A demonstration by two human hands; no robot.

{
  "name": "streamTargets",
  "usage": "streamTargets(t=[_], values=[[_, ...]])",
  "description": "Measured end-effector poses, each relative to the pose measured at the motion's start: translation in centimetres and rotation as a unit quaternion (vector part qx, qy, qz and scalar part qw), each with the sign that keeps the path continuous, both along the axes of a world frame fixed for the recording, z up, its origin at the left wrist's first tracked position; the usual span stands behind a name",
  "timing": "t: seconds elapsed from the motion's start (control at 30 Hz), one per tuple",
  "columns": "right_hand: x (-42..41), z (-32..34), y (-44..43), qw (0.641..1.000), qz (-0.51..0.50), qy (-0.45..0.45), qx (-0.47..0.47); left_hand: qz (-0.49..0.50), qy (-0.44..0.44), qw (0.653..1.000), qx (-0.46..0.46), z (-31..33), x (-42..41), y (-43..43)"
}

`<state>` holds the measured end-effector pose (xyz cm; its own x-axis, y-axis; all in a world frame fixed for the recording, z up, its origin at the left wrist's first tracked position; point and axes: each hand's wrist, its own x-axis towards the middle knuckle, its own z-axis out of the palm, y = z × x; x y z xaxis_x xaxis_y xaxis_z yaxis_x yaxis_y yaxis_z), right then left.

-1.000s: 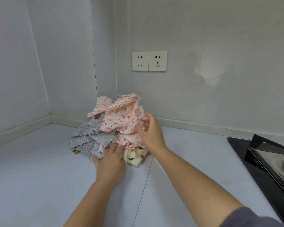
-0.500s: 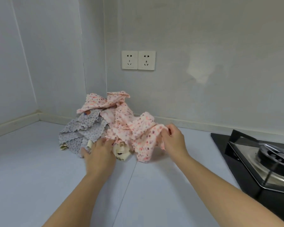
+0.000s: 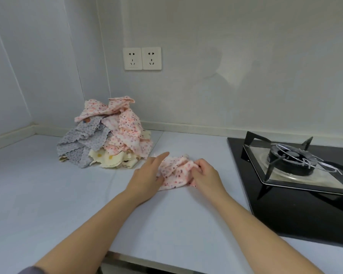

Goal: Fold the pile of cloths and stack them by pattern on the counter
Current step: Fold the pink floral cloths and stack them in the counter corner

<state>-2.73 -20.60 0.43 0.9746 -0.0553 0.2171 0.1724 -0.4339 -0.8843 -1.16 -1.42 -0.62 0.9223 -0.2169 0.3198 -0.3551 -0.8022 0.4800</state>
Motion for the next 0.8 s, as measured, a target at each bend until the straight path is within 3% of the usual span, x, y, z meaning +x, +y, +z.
streamTargets(t=[0.17,0.3,0.37,0.43,0.5,0.53,0.6,0.63,0.67,0.73,0.8], values=[[-0.4,0.6,-0.5,0.998,-0.007,-0.046,0.039,0.019,-0.032,0.998,-0.047,-0.3,-0.2,-0.3],[-0.8,2.1,-0.6,0.982,0.020,0.071,0.173,0.067,0.005,0.953,-0.294,0.8,-0.9,0.0],[-1.3,3.0,-1.0,0.939,0.062,0.154,0.300,0.057,0.037,0.907,-0.416,1.2,-1.2,-0.1],[-1.7,4.0,-1.5,0.866,0.101,0.199,0.447,0.071,0.073,0.866,-0.490,1.4,-1.1,-0.1],[-1.6,4.4,-2.0,0.815,0.097,0.158,0.548,0.097,0.095,0.847,-0.514,1.7,-0.8,0.0],[-1.4,4.4,-2.2,0.810,0.089,0.127,0.566,0.102,0.091,0.835,-0.533,1.9,-0.8,0.1],[-1.0,4.1,-2.4,0.834,0.061,0.092,0.541,0.098,0.083,0.804,-0.580,1.9,-0.5,0.1],[-0.7,3.7,-2.5,0.864,0.044,0.085,0.495,0.099,0.071,0.808,-0.576,1.8,-0.5,0.0],[-0.7,3.4,-2.5,0.902,0.023,0.076,0.425,0.112,0.050,0.840,-0.529,1.5,-0.5,0.0],[-0.5,2.5,-2.3,0.970,-0.043,0.032,0.235,0.148,-0.007,0.927,-0.345,0.9,-0.4,-0.1],[-0.3,1.5,-2.1,0.995,-0.083,-0.052,0.005,0.122,-0.049,0.970,-0.207,0.3,-0.4,-0.2]])
